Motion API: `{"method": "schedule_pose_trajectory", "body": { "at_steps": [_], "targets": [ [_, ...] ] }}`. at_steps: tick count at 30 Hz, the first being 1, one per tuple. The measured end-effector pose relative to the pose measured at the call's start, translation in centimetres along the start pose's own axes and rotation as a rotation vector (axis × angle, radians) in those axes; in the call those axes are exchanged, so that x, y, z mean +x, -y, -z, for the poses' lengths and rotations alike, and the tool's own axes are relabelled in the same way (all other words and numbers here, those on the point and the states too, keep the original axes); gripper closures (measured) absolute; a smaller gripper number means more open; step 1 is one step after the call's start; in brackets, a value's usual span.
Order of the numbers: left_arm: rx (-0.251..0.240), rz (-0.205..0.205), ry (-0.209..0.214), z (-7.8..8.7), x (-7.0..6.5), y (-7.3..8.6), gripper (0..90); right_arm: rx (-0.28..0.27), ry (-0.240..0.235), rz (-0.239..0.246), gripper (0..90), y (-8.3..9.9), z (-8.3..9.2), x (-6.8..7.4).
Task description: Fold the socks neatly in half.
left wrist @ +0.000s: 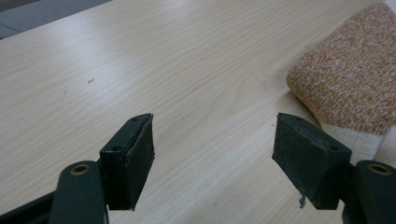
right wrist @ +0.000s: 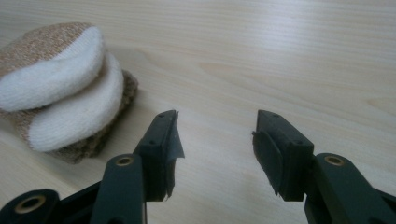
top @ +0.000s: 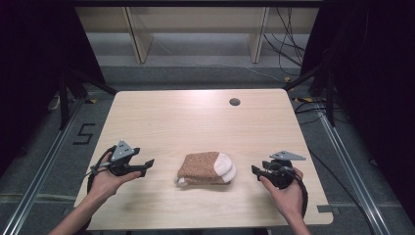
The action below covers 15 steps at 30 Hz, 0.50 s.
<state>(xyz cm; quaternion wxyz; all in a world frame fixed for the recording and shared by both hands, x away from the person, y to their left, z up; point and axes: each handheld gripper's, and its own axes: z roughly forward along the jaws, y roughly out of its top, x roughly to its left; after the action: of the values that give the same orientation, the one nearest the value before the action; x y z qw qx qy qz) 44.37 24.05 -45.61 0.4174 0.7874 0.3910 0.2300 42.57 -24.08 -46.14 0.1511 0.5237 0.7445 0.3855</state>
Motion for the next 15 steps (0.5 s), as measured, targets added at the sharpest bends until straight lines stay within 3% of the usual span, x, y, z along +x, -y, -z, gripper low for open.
{"method": "schedule_pose_trajectory", "body": {
  "at_steps": [1,2,3,5,7,8,11,13,14,15],
  "targets": [
    [0.009,-0.01,-0.003,0.1,0.2,0.2,28.4,-0.003,0.007,0.024,49.6,0.1,0.0,-0.4],
    [-0.002,0.005,-0.006,0.0,0.2,0.4,28.4,0.005,0.006,0.012,49.5,0.3,0.0,-0.4],
    [-0.007,0.008,-0.008,0.0,0.4,0.5,28.4,0.001,0.018,0.031,49.4,0.4,0.0,-0.6],
    [-0.009,0.008,-0.013,0.0,0.7,0.9,28.4,-0.001,-0.003,0.001,49.2,0.8,0.0,-0.8],
    [-0.007,0.008,-0.014,-0.1,1.0,1.2,28.4,0.016,0.015,-0.021,49.0,1.1,0.2,-0.8],
    [-0.007,0.014,-0.018,-0.2,1.1,1.4,28.3,-0.003,0.003,0.003,48.9,1.3,0.0,-1.3],
    [-0.002,0.029,-0.024,-0.4,1.6,2.1,28.3,0.002,0.021,0.006,48.5,1.7,0.1,-1.6],
    [0.008,0.019,-0.036,-0.4,1.9,2.6,28.3,0.008,0.026,-0.036,48.1,2.1,0.2,-1.5],
    [-0.002,0.032,-0.038,-0.5,2.0,2.8,28.3,0.013,0.03,-0.033,47.9,2.2,0.2,-1.7],
    [-0.006,0.038,-0.043,-0.5,2.1,3.0,28.3,-0.008,0.043,0.005,47.7,2.3,0.1,-2.1]
  ]
}}
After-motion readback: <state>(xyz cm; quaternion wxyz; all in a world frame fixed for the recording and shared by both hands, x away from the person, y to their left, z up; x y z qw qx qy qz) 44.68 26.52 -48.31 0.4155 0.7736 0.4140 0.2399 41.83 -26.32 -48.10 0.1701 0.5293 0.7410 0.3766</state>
